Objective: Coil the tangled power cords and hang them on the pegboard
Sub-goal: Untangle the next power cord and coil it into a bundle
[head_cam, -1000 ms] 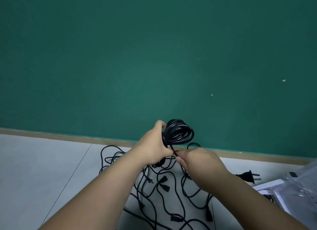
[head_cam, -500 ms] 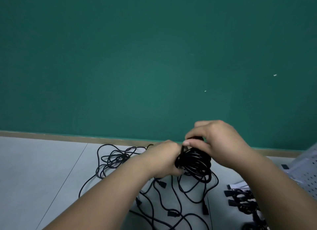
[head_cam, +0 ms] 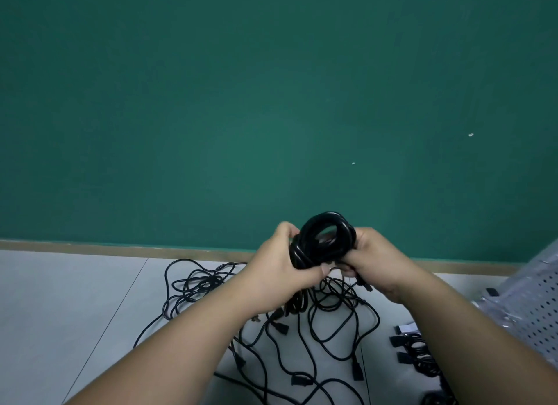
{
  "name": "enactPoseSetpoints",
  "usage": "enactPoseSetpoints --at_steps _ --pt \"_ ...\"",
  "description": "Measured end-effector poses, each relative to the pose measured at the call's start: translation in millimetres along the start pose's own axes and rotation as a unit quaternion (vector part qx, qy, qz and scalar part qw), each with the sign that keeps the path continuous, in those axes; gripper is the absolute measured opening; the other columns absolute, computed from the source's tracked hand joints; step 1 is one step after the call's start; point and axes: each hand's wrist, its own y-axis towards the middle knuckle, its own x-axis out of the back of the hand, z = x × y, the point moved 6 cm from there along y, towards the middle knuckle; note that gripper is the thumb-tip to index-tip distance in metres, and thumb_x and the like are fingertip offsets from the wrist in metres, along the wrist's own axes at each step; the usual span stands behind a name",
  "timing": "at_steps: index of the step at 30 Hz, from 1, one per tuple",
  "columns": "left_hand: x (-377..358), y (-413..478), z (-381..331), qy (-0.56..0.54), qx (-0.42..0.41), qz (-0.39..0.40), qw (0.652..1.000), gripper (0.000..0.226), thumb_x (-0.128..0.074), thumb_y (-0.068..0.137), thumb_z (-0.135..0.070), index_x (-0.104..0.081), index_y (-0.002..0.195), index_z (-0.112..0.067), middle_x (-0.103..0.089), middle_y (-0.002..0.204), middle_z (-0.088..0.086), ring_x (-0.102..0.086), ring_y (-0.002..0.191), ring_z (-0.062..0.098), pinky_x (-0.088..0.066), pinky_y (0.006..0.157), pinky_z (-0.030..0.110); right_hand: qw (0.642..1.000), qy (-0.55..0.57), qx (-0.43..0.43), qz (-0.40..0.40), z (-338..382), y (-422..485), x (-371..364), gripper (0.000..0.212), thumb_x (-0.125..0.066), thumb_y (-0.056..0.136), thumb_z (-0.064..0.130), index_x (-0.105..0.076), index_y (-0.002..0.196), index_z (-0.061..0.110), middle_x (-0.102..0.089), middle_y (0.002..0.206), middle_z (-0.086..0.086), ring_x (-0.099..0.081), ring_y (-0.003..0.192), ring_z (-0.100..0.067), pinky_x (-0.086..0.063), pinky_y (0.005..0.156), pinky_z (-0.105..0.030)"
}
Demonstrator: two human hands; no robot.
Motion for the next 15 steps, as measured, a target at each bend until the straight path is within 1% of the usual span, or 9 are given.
enactPoseSetpoints --at_steps 1,3,6,7,9,11,13,14,15 --pt "3 3 5 -0.01 0.012 -0.016 1.0 0.055 -0.087 0.081 -0.044 -0.047 0.115 -0.03 -0.071 0.104 -0.008 -0.069 0.097 0.008 -0.058 0.088 0.035 1.0 -0.003 -0.014 -0.009 -6 2 -4 0.033 -0.059 0.104 -0.001 -0.077 0.083 0.017 -0.053 0.056 0.0 -0.041 0.047 -0.009 -0.035 0.044 -0.017" --pt "7 7 11 -0.044 0.017 -0.031 0.998 0.055 -0.085 0.085 -0.038 -0.044 0.12 -0.029 -0.076 0.101 -0.01 -0.07 0.099 0.003 -0.056 0.095 0.035 1.0 -0.01 -0.025 -0.011 -13 6 -13 0.018 -0.06 0.107 0.009 -0.077 0.101 0.008 -0.063 0.062 0.0 -0.045 0.048 -0.009 -0.039 0.047 -0.019" --pt "9 13 16 -0.093 0.013 -0.03 0.995 0.04 -0.082 0.091 -0.025 -0.05 0.116 -0.023 -0.077 0.091 -0.021 -0.07 0.09 -0.003 -0.053 0.093 0.032 0.999 0.033 -0.027 -0.029 -13 10 -19 0.017 -0.057 0.108 0.006 -0.071 0.118 0.008 -0.073 0.082 -0.005 -0.053 0.055 -0.016 -0.046 0.052 -0.027" --pt "10 15 19 -0.107 0.013 -0.043 0.993 0.042 -0.083 0.087 -0.029 -0.052 0.115 -0.023 -0.077 0.092 -0.017 -0.07 0.091 -0.002 -0.053 0.092 0.032 0.997 0.061 -0.03 -0.036 -12 10 -19 0.017 -0.057 0.107 0.005 -0.067 0.12 0.008 -0.074 0.086 -0.008 -0.057 0.057 -0.018 -0.047 0.054 -0.028" --pt "14 18 23 -0.128 0.016 -0.069 0.989 0.051 -0.082 0.076 -0.045 -0.055 0.114 -0.024 -0.075 0.096 -0.01 -0.071 0.093 0.008 -0.055 0.091 0.037 0.992 0.12 -0.036 -0.029 -9 7 -17 0.013 -0.06 0.105 0.007 -0.062 0.118 0.008 -0.077 0.099 -0.011 -0.066 0.069 -0.021 -0.051 0.06 -0.029" --pt "16 19 24 -0.149 0.019 -0.079 0.986 0.053 -0.081 0.072 -0.051 -0.058 0.112 -0.025 -0.072 0.094 -0.007 -0.07 0.088 0.015 -0.057 0.088 0.044 0.986 0.166 -0.025 0.014 -3 2 -14 0.021 -0.068 0.102 0.013 -0.064 0.121 0.007 -0.077 0.12 -0.013 -0.073 0.093 -0.023 -0.053 0.072 -0.033" --pt "19 21 24 -0.194 0.019 -0.081 0.978 0.054 -0.082 0.074 -0.049 -0.059 0.114 -0.021 -0.071 0.091 -0.003 -0.069 0.082 0.018 -0.057 0.078 0.044 0.979 0.191 0.004 0.075 5 -4 -11 0.043 -0.071 0.095 0.014 -0.062 0.136 0.007 -0.071 0.135 -0.014 -0.071 0.112 -0.026 -0.052 0.083 -0.038" --pt "20 22 23 -0.215 0.017 -0.08 0.973 0.054 -0.082 0.076 -0.047 -0.059 0.114 -0.018 -0.07 0.088 -0.002 -0.069 0.078 0.018 -0.055 0.073 0.042 0.977 0.194 0.018 0.088 9 -6 -11 0.047 -0.071 0.096 0.013 -0.06 0.141 0.008 -0.07 0.138 -0.013 -0.07 0.115 -0.026 -0.053 0.084 -0.039" --pt "20 22 22 -0.229 0.014 -0.076 0.97 0.053 -0.082 0.077 -0.044 -0.058 0.115 -0.015 -0.07 0.086 0.0 -0.068 0.075 0.018 -0.053 0.071 0.038 0.978 0.191 0.026 0.08 10 -5 -11 0.044 -0.07 0.1 0.014 -0.059 0.143 0.01 -0.07 0.138 -0.012 -0.07 0.112 -0.025 -0.053 0.084 -0.038"
